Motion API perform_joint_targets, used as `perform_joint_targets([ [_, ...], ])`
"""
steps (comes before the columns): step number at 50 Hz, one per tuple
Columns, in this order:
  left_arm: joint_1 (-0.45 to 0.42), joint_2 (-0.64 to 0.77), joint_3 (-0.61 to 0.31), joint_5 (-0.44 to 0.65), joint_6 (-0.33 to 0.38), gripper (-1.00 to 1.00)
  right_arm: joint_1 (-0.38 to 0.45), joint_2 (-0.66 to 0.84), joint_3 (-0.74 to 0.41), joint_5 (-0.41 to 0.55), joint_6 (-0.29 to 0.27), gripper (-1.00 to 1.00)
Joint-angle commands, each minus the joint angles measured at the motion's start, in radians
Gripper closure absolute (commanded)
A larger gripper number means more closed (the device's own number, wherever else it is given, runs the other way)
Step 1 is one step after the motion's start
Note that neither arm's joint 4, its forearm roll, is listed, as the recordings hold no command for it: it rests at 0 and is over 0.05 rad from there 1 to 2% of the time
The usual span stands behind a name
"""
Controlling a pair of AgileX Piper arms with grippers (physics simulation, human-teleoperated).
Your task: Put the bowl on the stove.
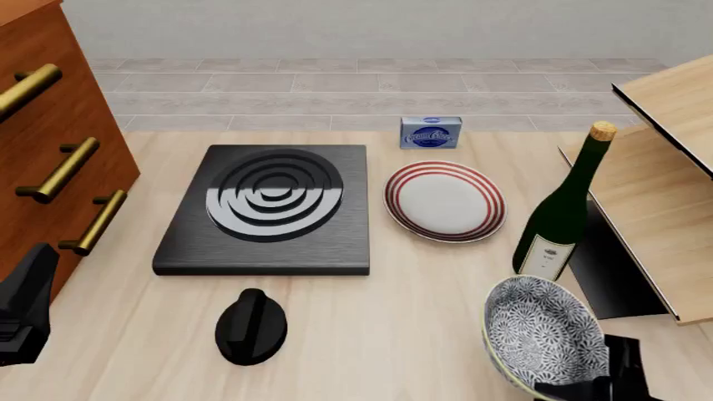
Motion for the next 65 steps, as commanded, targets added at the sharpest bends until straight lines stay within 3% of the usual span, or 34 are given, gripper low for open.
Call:
perform_joint_targets([
  [1,0.0,0.0,0.0,0.0,0.0,-1.0,0.018,-0.114,-0.001,0.077,-0.038,1.0],
  [10,0.0,-0.001,0.0,0.0,0.0,-1.0,0.044,-0.192,-0.027,0.163,-0.07,1.0],
  [19,0.0,0.0,0.0,0.0,0.0,-1.0,0.074,-0.158,-0.059,0.163,-0.099,1.0],
  [32,0.0,0.0,0.0,0.0,0.0,-1.0,0.16,0.003,-0.093,0.047,-0.122,1.0],
  [50,0.0,0.0,0.0,0.0,0.0,-1.0,0.26,0.334,-0.183,-0.167,-0.14,1.0],
  [55,0.0,0.0,0.0,0.0,0.0,-1.0,0.266,0.421,-0.217,-0.212,-0.173,1.0],
  [65,0.0,-0.001,0.0,0.0,0.0,-1.0,0.273,0.506,-0.303,-0.22,-0.204,1.0],
])
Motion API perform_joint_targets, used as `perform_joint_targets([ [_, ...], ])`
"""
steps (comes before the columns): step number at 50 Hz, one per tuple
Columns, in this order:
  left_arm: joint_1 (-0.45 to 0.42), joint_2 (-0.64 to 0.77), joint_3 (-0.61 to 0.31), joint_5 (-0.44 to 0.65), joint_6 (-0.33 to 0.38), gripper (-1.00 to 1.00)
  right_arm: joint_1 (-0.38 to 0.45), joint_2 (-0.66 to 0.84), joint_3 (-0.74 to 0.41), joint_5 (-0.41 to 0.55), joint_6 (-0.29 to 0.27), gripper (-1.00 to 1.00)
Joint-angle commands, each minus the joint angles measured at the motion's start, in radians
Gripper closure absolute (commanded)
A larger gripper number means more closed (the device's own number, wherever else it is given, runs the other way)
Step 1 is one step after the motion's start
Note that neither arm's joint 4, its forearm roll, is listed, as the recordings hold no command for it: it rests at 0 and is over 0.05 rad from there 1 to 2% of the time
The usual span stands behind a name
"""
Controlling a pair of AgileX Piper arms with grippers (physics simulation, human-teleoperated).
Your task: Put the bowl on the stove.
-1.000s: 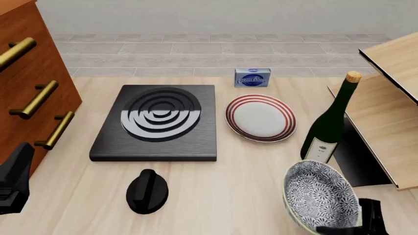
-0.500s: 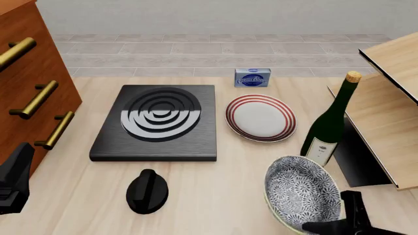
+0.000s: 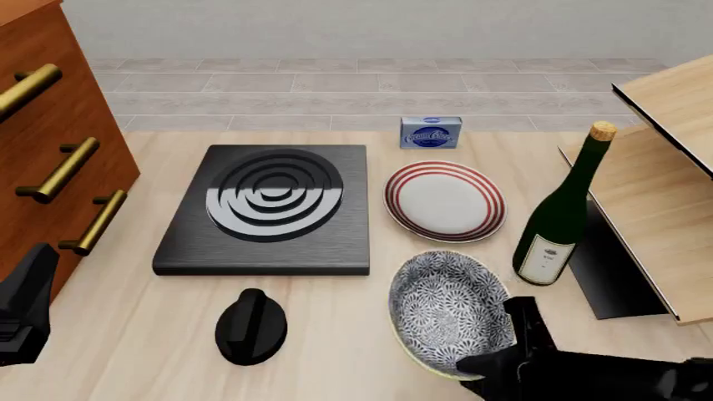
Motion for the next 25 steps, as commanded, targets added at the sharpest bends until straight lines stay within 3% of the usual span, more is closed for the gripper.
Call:
perform_joint_targets([
  [1,0.0,0.0,0.0,0.0,0.0,-1.0,0.018,0.127,-0.096,-0.046,-0.034,1.0],
  [14,0.0,0.0,0.0,0.0,0.0,-1.0,0.023,0.18,-0.215,-0.009,-0.066,1.0],
  [25,0.0,0.0,0.0,0.0,0.0,-1.0,0.023,0.235,-0.346,0.065,-0.052,1.0],
])
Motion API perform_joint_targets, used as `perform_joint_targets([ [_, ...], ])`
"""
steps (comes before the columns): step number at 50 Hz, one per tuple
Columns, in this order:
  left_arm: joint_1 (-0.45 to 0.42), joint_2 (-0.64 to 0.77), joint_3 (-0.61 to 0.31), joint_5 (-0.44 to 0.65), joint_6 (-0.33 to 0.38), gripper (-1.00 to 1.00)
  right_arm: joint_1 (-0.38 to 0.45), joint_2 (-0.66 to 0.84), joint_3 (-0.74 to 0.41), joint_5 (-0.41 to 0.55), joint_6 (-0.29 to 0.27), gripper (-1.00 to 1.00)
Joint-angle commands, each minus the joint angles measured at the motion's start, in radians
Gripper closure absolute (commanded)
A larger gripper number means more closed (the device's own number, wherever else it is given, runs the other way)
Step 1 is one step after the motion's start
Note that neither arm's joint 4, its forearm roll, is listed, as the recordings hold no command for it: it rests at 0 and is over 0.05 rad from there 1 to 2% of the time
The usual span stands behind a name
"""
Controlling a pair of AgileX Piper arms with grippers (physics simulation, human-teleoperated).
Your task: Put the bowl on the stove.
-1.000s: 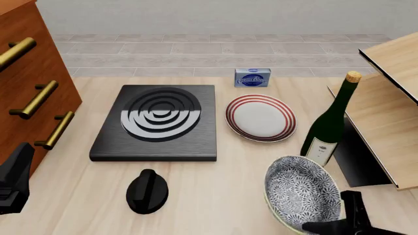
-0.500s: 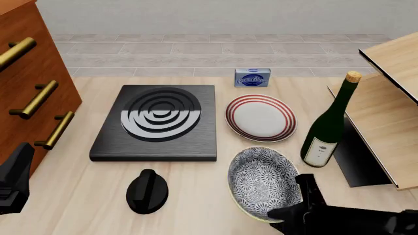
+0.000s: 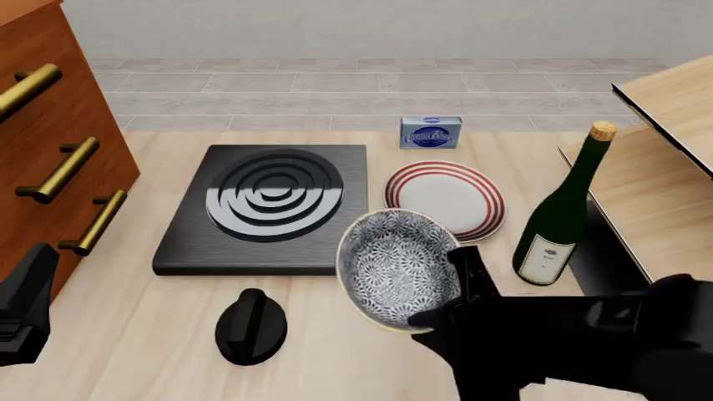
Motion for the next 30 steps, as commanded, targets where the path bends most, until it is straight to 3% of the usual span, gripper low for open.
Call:
perform_joint_targets([
  [1,0.0,0.0,0.0,0.0,0.0,-1.0,0.003,0.066,-0.138,0.056,0.011,1.0],
  [20,0.0,0.0,0.0,0.0,0.0,-1.0,0.002,0.191,-0.357,0.117,0.003,1.0],
  [30,0.0,0.0,0.0,0.0,0.0,-1.0,0.012,0.278,-0.495,0.146,0.037,1.0],
])
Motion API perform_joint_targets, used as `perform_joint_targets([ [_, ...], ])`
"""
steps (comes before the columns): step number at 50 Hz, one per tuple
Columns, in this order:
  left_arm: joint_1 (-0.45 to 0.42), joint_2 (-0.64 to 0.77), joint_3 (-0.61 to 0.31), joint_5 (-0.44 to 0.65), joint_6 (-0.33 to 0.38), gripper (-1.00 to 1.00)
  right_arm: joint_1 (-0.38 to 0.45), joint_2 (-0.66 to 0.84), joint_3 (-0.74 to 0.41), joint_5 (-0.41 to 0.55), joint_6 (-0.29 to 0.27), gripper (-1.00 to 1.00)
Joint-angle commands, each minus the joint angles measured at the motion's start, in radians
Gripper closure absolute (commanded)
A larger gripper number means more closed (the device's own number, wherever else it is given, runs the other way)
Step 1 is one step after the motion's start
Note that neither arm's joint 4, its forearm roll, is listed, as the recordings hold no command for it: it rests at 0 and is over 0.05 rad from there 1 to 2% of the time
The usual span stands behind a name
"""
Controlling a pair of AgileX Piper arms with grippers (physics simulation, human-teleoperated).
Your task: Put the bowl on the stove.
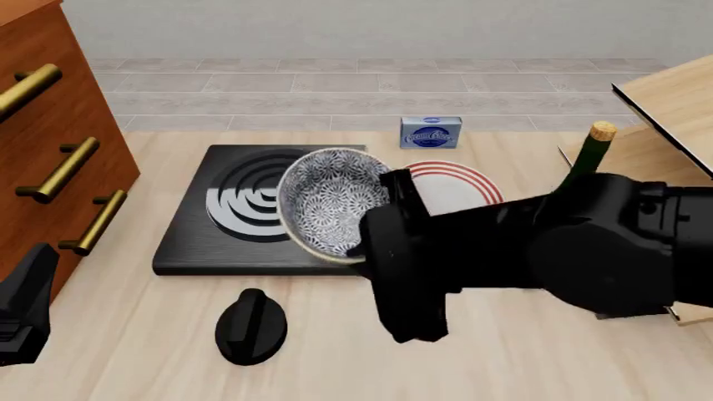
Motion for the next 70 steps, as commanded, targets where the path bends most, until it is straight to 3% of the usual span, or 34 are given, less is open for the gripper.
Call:
perform_joint_targets([
  [1,0.0,0.0,0.0,0.0,0.0,-1.0,0.002,0.091,-0.152,0.025,0.021,1.0],
  [17,0.0,0.0,0.0,0.0,0.0,-1.0,-0.012,0.28,-0.345,0.03,0.001,1.0],
  [43,0.0,-0.001,0.0,0.0,0.0,-1.0,-0.03,0.553,-0.657,0.084,0.02,1.0],
  [70,0.0,0.0,0.0,0.0,0.0,-1.0,-0.065,0.698,-0.816,0.125,0.02,1.0],
])
